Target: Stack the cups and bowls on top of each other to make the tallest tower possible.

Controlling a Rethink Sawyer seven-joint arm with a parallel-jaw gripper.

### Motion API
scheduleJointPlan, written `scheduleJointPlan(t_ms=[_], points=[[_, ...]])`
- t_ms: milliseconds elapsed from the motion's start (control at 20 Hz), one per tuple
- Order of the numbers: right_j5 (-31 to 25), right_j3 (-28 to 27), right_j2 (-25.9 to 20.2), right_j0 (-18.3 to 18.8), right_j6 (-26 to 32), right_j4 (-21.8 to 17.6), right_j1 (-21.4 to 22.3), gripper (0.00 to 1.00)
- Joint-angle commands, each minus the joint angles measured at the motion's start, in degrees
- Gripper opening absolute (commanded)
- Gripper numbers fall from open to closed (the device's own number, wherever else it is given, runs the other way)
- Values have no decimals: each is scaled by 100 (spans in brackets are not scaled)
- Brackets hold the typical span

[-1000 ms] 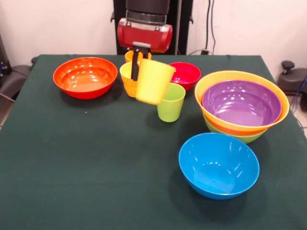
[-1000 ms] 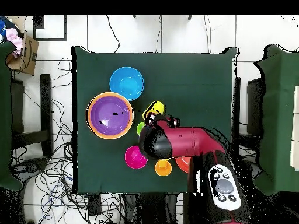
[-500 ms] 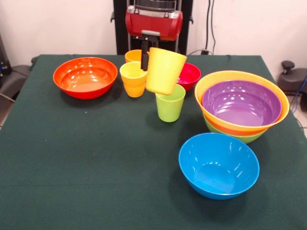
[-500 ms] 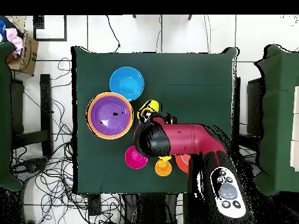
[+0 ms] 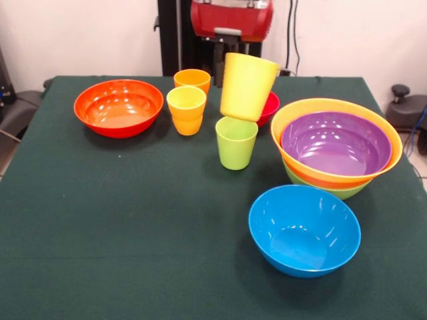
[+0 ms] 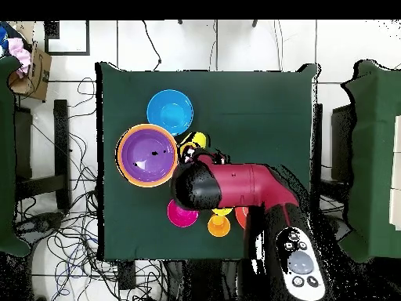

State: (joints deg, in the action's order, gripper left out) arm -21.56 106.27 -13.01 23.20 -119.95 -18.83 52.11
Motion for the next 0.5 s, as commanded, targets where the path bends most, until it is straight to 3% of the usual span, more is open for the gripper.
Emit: scheduleJointPlan(t_ms=[50,200,500], points=[[-430,177,-330,-407,-266,134,-172,0],[-294,161,-255,-552,-428,177,-295,0],[100,32,161,-1199,-1016,243,-608,0]])
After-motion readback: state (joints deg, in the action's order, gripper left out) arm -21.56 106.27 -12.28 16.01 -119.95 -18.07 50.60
